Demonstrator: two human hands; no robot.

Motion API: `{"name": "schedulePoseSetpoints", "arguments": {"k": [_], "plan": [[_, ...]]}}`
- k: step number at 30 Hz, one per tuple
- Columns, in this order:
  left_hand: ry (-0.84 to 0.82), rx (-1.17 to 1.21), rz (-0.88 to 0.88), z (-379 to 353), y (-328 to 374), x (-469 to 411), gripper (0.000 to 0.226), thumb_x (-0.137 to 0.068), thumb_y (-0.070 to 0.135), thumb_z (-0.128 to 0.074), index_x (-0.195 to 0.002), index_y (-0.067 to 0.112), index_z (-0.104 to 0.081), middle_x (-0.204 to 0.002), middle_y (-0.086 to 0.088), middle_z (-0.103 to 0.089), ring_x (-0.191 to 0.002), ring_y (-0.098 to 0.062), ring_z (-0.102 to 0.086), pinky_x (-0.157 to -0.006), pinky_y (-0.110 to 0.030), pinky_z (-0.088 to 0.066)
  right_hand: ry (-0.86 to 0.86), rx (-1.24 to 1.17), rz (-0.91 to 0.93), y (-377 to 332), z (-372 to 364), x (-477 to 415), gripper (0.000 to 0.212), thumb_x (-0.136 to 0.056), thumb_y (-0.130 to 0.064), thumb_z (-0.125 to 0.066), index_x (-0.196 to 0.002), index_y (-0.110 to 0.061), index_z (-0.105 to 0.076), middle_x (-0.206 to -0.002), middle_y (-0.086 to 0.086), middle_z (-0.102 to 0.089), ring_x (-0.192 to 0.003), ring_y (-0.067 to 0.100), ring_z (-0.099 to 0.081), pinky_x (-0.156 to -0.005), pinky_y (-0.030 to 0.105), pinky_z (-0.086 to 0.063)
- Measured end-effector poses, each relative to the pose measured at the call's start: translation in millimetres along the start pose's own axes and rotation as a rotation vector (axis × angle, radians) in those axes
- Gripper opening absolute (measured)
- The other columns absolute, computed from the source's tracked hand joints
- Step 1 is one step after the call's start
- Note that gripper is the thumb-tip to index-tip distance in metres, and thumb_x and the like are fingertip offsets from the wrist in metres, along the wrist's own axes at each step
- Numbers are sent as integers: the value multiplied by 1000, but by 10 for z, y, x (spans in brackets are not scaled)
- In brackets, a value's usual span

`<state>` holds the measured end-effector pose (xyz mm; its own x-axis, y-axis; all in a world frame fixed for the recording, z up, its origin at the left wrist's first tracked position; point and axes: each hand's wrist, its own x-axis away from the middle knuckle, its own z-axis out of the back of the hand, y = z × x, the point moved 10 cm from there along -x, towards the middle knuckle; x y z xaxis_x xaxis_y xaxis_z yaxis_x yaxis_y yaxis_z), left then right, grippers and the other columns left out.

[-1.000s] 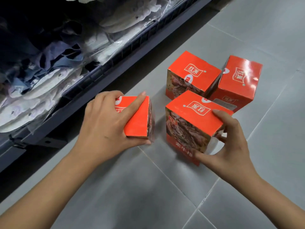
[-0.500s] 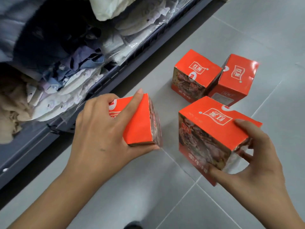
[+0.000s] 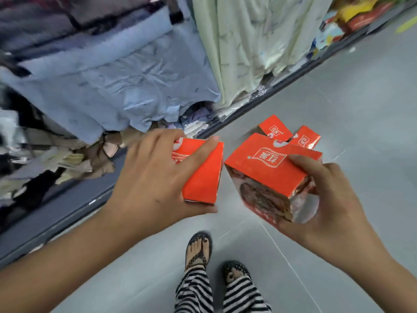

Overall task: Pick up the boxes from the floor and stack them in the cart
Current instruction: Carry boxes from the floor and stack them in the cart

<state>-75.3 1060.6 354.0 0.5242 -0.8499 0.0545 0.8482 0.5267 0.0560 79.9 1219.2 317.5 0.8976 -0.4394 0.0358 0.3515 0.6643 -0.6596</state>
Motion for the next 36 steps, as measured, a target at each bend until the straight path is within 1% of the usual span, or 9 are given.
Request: {"name": "schedulePoseSetpoints", "arguments": {"k": [3, 6, 10, 15, 19, 23, 27, 33, 36], "plan": [[15, -12, 54, 714, -153, 261, 98, -59, 83, -44, -143, 34, -33, -122, -22, -51, -112, -39, -45, -92, -54, -41, -35, 20, 68, -640, 372, -52, 106, -45, -18, -93, -133, -38, -39, -112, 2, -46, -97, 16, -49, -75, 16, -38], [9, -26, 143, 1351, -329, 657, 100, -59, 80, -53, -145, 33, -33, -126, -22, -48, -115, -40, -44, -94, -55, -40, -58, 11, 122, -1298, 692, -40, 98, -49, -24, -92, -132, -35, -40, -116, 7, -47, -100, 22, -50, -82, 28, -43], [12, -39, 314, 2058, -546, 1383, 104, -59, 75, -68, -146, 29, -35, -130, -19, -46, -117, -43, -43, -93, -57, -38, -184, -20, 161, -2055, 869, 99, 103, -48, -20, -91, -134, -36, -37, -122, 10, -45, -107, 25, -48, -87, 24, -36], [26, -42, 544, 2681, -823, 2448, 102, -60, 79, -57, -147, 29, -35, -133, -17, -46, -119, -41, -40, -92, -58, -37, -323, -49, 308, -3088, 798, 359, 91, -51, -56, -66, -134, -32, -39, -106, 2, -41, -91, 12, -39, -78, 14, -29], [68, -36, 742, 2971, -1039, 3432, 100, -62, 83, -43, -147, 31, -31, -130, -18, -47, -116, -44, -43, -92, -58, -39, -476, -51, 428, -3884, 490, 577, 92, -51, -58, -66, -135, -33, -37, -112, 9, -47, -94, 9, -39, -77, 12, -29], [104, -17, 924, 3156, -1195, 4447, 99, -64, 82, -42, -145, 26, -36, -127, -20, -50, -110, -45, -46, -88, -56, -40, -622, -42, 560, -4759, 74, 877, 92, -53, -50, -71, -137, -35, -37, -118, 2, -42, -97, 0, -35, -84, 11, -33], [99, 35, 1108, 3154, -1343, 5528, 100, -63, 84, -44, -144, 25, -39, -130, -15, -51, -108, -43, -46, -88, -55, -39, -715, -11, 687, -5619, -462, 1293, 94, -52, -61, -63, -138, -38, -34, -121, 2, -41, -107, 6, -37, -87, 17, -31], [119, 74, 1338, 3136, -1450, 7045, 97, -62, 83, -45, -140, 26, -40, -127, -14, -54, -106, -43, -51, -84, -54, -43, -869, -35, 809, -6769, -1330, 2148, 97, -48, -63, -63, -138, -37, -37, -119, -4, -42, -102, -2, -34, -81, 2, -28], [129, 71, 1459, 3150, -1489, 7759, 98, -60, 85, -44, -140, 27, -40, -126, -13, -55, -106, -43, -51, -84, -54, -42, -954, -42, 878, -7256, -1774, 2619, 96, -50, -54, -73, -137, -40, -36, -123, -3, -43, -99, -6, -34, -83, -6, -26]]}}
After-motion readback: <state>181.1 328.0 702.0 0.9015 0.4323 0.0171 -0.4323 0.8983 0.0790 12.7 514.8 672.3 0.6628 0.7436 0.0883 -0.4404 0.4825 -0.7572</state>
